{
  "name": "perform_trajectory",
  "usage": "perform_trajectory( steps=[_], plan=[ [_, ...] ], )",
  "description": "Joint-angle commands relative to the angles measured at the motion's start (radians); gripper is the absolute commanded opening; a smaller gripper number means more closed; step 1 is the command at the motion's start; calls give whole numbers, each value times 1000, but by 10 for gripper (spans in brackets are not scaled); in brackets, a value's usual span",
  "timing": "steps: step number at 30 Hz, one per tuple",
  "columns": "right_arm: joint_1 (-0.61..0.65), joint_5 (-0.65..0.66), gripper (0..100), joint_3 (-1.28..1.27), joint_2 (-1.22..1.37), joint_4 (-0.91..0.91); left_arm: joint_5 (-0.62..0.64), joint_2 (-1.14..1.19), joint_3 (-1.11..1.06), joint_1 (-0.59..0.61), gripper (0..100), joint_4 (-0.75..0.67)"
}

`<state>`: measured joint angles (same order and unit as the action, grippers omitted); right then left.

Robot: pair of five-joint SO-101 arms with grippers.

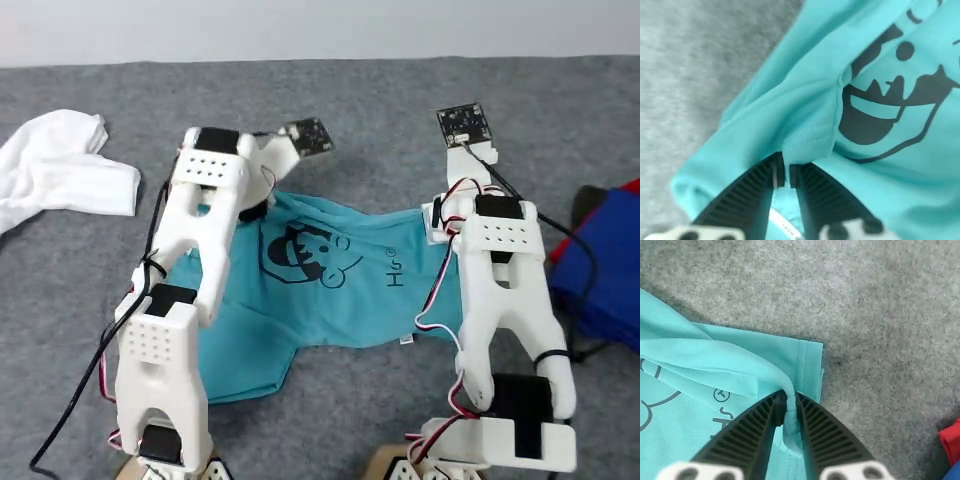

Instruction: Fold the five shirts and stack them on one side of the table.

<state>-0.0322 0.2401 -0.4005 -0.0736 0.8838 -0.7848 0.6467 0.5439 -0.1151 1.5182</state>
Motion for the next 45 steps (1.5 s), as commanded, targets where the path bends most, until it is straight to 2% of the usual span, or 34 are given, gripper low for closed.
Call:
perform_trajectory(
  steps=[1, 6, 13, 17, 32, 40, 45],
  plan=[
    [-4, -11, 8, 11, -56, -1, -6, -26, 153, 6, 3, 87],
    [-4, -9, 8, 11, -122, 1, -9, -23, 325, 0, 3, 236],
    [-10, -5, 8, 8, -229, 28, -41, -29, 378, 5, 3, 236],
    [-8, -5, 8, 8, -274, 85, -64, -114, 334, 2, 3, 238],
    [-7, -6, 8, 6, -460, 278, -169, -664, -331, -44, 3, 238],
    [-8, -6, 8, 5, -515, 384, -219, -873, -642, -61, 3, 238],
    [-4, -6, 8, -38, -515, 380, -262, -898, -806, -84, 3, 236]
  ],
)
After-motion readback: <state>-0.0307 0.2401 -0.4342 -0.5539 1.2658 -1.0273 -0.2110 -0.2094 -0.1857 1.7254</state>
